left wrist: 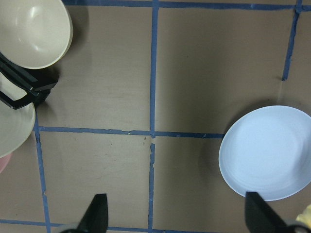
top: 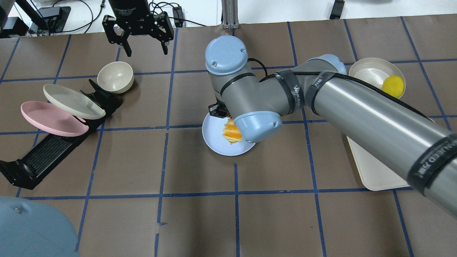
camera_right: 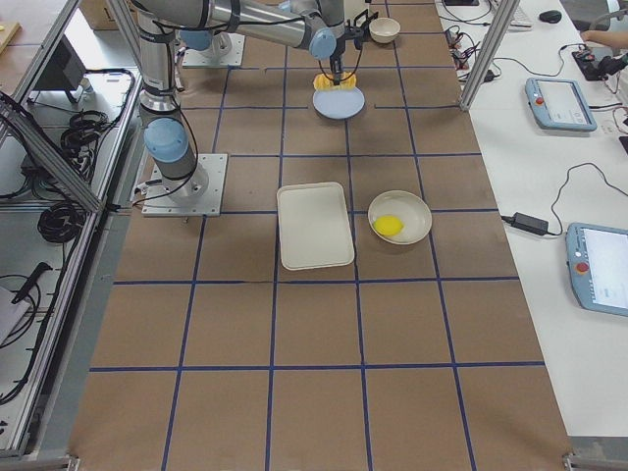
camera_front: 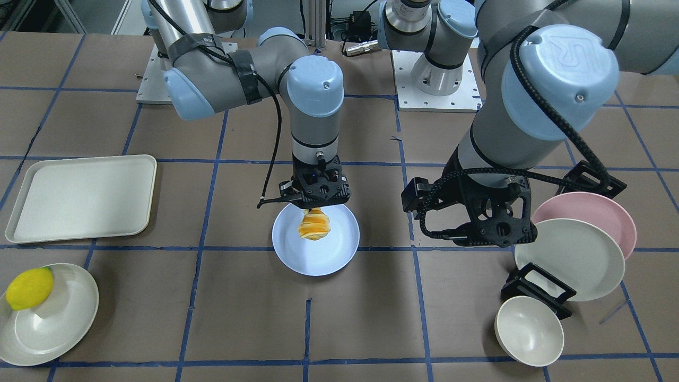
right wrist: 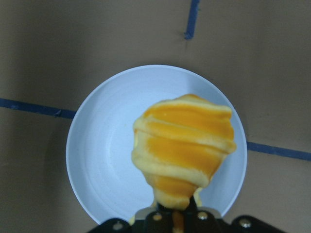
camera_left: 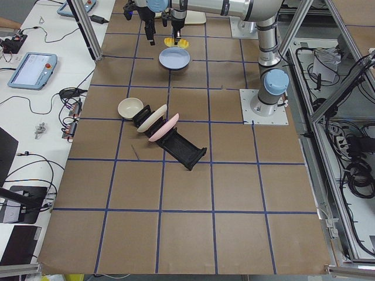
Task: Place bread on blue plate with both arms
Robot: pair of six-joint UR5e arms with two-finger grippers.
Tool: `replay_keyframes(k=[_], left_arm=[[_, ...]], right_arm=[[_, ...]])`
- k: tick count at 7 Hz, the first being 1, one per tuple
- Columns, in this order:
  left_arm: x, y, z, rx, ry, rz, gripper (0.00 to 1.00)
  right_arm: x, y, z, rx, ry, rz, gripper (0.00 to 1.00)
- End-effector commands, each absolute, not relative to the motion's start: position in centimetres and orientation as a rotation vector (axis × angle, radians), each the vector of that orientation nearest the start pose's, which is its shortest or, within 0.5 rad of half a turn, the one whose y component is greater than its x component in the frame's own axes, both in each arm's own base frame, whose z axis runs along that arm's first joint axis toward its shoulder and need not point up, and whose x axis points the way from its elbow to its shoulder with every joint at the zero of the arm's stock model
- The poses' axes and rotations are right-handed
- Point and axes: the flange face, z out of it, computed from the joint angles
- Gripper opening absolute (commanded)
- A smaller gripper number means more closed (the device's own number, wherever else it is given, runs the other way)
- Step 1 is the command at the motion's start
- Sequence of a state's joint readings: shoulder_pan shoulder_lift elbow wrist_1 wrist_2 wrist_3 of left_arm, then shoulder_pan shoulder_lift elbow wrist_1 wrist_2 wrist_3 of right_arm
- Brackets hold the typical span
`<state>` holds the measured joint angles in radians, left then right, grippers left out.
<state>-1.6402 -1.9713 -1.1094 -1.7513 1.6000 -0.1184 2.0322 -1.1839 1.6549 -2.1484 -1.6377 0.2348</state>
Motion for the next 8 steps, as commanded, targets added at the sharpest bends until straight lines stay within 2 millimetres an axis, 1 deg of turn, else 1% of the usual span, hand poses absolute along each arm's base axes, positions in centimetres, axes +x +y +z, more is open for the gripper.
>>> replay_keyframes(k=[1,2,3,4,5,6,7,8], left_arm=[[-17.6,-63.3,47.0,-0.072,3.104,0.17,1.0],[-17.7,-63.4,47.4,-0.067,3.106,0.156,1.0],[-17.9,-63.8,47.7,-0.009,3.11,0.14,1.0],[-18.3,-63.7,48.0,-0.021,3.121,0.14,1.0],[-19.4,-63.3,48.5,-0.119,3.233,0.173,1.0],[-19.5,-62.5,48.3,-0.139,3.231,0.267,1.0],[-19.6,-62.5,48.3,-0.13,3.235,0.271,1.0],[-19.6,-62.4,48.4,-0.125,3.234,0.267,1.0]], right_arm=[[41.0,-50.1,26.6,-0.607,3.123,-0.157,0.03],[40.9,-50.0,26.3,-0.654,3.114,-0.16,0.03],[40.8,-49.8,26.0,-0.67,3.117,-0.147,0.03],[40.5,-49.2,24.9,-0.678,3.122,-0.114,0.03],[40.0,-48.7,23.9,-0.687,3.137,-0.13,0.03],[39.5,-47.8,22.4,-0.687,3.138,-0.148,0.03],[39.2,-47.5,21.7,-0.68,3.13,-0.185,0.05],[39.5,-47.7,22.0,-0.671,3.117,-0.189,0.39]])
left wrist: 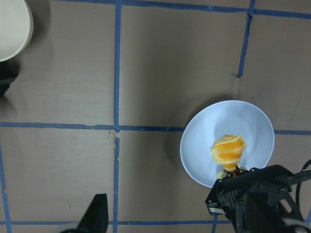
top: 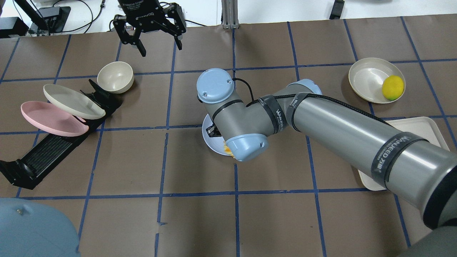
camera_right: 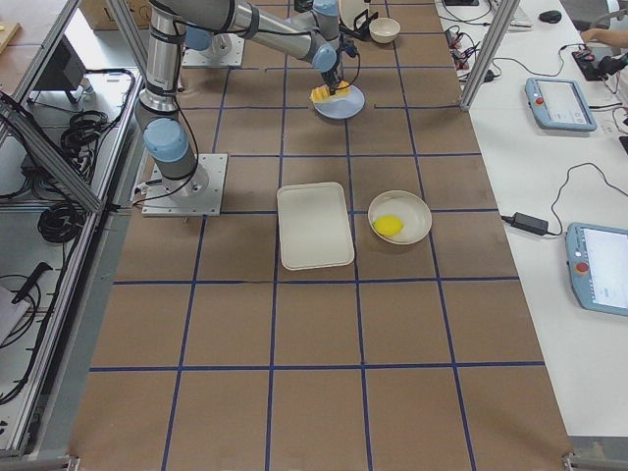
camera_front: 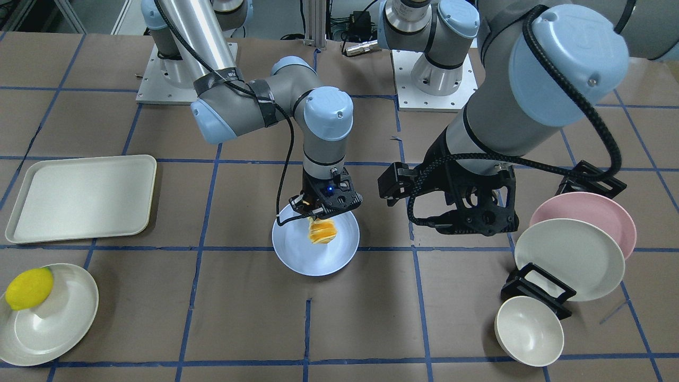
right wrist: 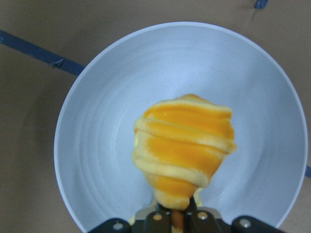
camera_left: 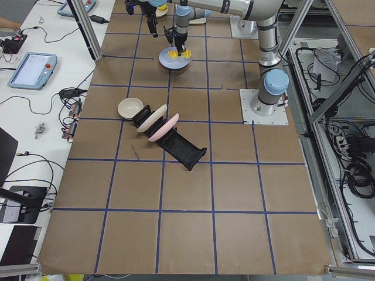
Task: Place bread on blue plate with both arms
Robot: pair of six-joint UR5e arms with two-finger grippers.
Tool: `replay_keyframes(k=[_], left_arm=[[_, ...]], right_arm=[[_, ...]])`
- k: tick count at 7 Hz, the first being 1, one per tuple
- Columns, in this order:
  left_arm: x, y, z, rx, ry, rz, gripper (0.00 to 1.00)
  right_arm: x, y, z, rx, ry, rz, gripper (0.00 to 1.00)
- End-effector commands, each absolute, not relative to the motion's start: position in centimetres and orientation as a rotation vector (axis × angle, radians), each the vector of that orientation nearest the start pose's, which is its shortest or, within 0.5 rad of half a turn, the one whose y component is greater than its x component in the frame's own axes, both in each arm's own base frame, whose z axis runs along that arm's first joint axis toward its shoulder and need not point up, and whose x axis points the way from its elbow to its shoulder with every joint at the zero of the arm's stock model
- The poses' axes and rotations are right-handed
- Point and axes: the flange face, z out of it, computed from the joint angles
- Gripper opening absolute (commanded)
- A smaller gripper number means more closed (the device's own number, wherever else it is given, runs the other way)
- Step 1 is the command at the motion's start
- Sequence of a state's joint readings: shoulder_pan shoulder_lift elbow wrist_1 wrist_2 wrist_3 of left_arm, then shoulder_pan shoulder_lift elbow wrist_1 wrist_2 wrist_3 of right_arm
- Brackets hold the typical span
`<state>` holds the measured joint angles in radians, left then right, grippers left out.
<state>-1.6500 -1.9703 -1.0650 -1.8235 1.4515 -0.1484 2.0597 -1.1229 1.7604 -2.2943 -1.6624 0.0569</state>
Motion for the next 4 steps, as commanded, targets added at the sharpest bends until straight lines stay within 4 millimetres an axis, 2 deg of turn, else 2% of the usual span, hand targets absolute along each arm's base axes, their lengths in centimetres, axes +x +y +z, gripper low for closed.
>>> replay_keyframes(k=[1,4], left_arm=[[-19.43,-62.58,48.04,-0.126,3.223,0.277,1.0],[-19.1,-62.71,48.08,-0.115,3.193,0.254,1.0]], right_arm=[[39.47,-47.67,21.93,-0.637,3.122,-0.187,0.98],[39.2,-47.94,22.16,-0.616,3.091,-0.165,1.0]])
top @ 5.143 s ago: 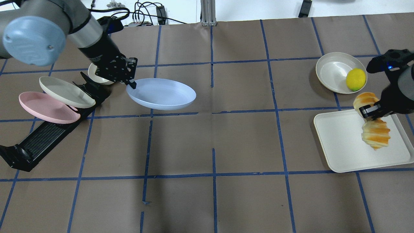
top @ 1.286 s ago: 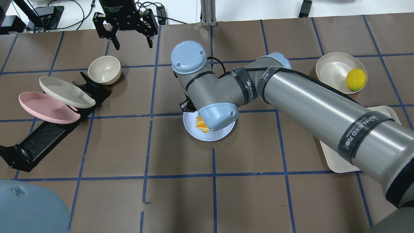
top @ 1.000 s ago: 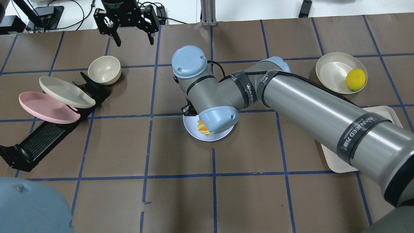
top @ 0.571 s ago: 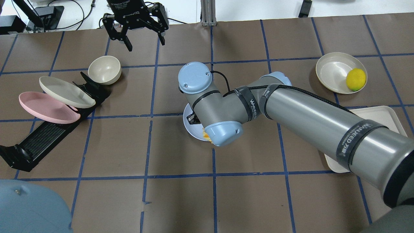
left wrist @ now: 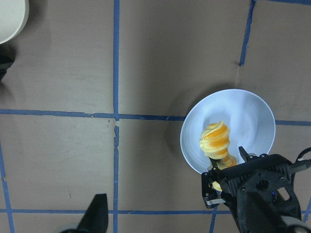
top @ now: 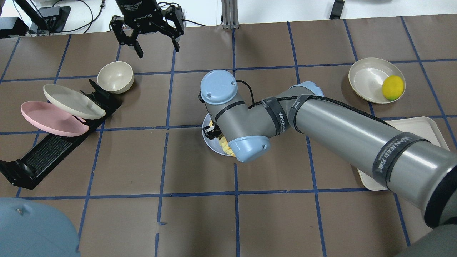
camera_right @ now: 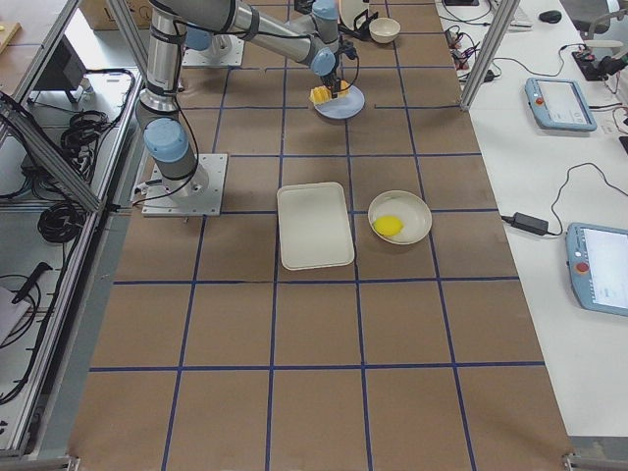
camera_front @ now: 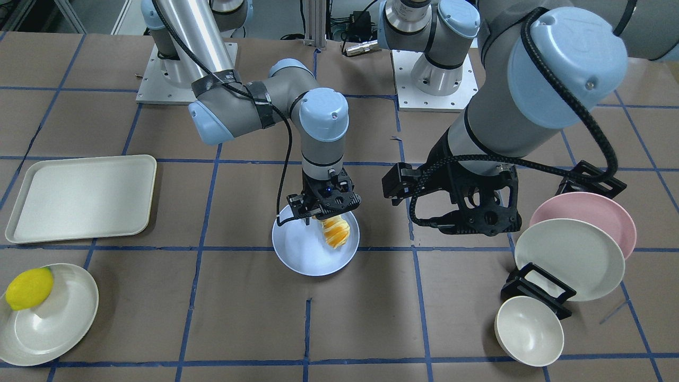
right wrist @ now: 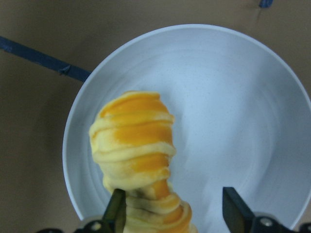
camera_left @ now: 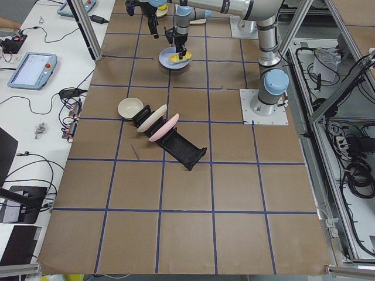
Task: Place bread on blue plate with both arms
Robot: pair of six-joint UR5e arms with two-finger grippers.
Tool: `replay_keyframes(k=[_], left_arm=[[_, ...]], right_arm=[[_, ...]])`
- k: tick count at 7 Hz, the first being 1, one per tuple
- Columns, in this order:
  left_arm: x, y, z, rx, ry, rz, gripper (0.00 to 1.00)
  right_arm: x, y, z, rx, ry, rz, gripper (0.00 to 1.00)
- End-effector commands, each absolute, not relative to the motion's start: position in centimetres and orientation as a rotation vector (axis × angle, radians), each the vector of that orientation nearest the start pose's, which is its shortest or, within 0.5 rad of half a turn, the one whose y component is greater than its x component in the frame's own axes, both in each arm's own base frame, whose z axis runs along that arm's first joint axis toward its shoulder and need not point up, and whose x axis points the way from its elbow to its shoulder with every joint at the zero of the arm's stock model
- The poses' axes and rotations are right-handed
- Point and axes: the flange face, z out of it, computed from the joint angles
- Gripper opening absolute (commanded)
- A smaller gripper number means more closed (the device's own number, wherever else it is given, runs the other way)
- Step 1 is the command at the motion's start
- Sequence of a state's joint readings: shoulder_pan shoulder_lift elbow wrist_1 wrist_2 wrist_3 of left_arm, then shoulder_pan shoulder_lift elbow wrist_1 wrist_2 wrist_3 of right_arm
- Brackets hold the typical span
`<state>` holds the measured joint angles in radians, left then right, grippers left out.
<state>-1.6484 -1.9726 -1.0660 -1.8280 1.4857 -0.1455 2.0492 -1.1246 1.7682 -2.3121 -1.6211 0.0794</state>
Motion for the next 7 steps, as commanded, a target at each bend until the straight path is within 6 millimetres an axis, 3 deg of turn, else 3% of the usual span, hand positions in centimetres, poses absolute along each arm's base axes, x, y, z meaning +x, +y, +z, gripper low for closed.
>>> replay_keyframes(k=[1,3,7], left_arm=[[-19.0,-62.7,48.2,-0.108,3.195,0.248,1.0],[-19.1,-62.6,48.3,-0.105,3.195,0.248,1.0],[-19.0,-62.6,48.3,-0.107,3.194,0.248,1.0]], right_arm=[[38.7,-48.4,22.4,-0.602,3.094,-0.17,1.0],[38.3,-48.8,23.8,-0.597,3.081,-0.209,1.0],[33.2,-53.9,40.5,-0.452,3.12,-0.118,1.0]])
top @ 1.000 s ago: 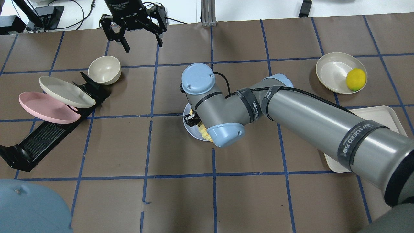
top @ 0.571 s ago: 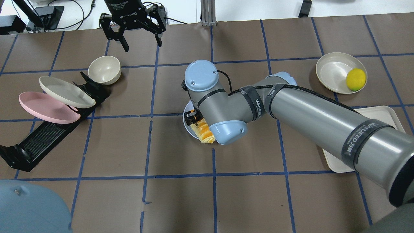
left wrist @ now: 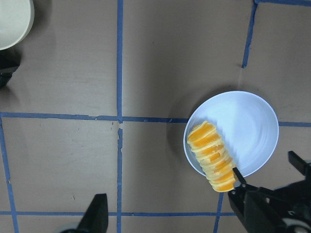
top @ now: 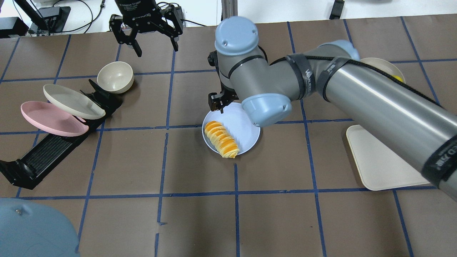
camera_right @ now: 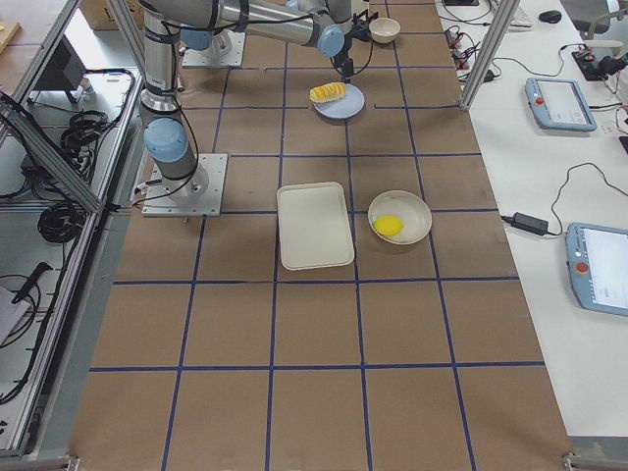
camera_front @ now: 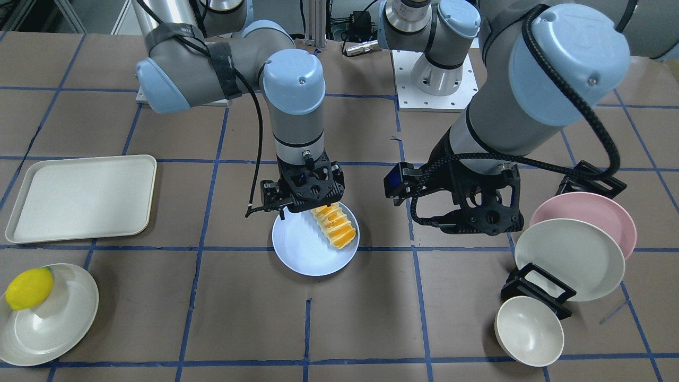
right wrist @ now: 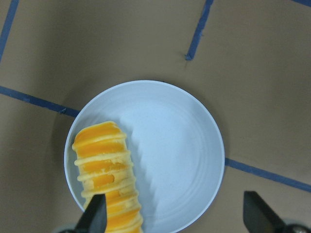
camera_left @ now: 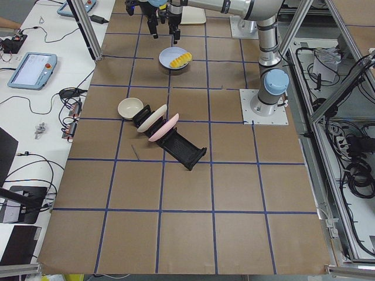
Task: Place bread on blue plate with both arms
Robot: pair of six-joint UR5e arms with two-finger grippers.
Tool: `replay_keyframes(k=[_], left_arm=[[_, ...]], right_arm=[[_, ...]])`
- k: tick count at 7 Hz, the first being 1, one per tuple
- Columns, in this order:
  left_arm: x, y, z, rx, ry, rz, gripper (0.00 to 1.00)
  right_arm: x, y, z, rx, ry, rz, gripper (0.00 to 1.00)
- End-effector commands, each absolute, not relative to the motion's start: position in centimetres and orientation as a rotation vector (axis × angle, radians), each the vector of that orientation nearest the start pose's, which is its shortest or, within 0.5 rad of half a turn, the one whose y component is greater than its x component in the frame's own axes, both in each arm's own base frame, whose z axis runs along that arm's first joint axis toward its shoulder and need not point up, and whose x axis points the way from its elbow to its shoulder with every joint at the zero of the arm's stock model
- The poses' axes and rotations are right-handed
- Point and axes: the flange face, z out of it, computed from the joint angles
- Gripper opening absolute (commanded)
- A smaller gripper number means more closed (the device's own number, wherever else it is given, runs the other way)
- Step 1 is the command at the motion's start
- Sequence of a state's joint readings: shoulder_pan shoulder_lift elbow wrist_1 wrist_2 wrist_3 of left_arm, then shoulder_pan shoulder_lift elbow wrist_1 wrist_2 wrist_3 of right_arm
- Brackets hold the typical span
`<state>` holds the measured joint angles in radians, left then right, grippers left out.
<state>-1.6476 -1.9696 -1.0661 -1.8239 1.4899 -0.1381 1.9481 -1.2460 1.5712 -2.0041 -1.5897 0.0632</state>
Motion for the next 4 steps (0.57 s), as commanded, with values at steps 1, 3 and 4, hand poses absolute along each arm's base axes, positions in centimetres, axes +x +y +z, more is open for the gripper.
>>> replay_keyframes(k=[1,3,4], left_arm=[[-18.9,-62.5,47.7,-0.108,3.187,0.271,1.0],[-19.0,-62.8,47.8,-0.103,3.192,0.263,1.0],[-19.0,-62.9,47.0,-0.114,3.19,0.285,1.0]], right_arm=[[30.0,-56.1,42.9,-0.359,3.127,-0.103,1.0],[21.1,-59.2,47.5,-0.105,3.145,-0.205,1.0],[19.2,-59.4,47.7,-0.075,3.151,-0.218,1.0]])
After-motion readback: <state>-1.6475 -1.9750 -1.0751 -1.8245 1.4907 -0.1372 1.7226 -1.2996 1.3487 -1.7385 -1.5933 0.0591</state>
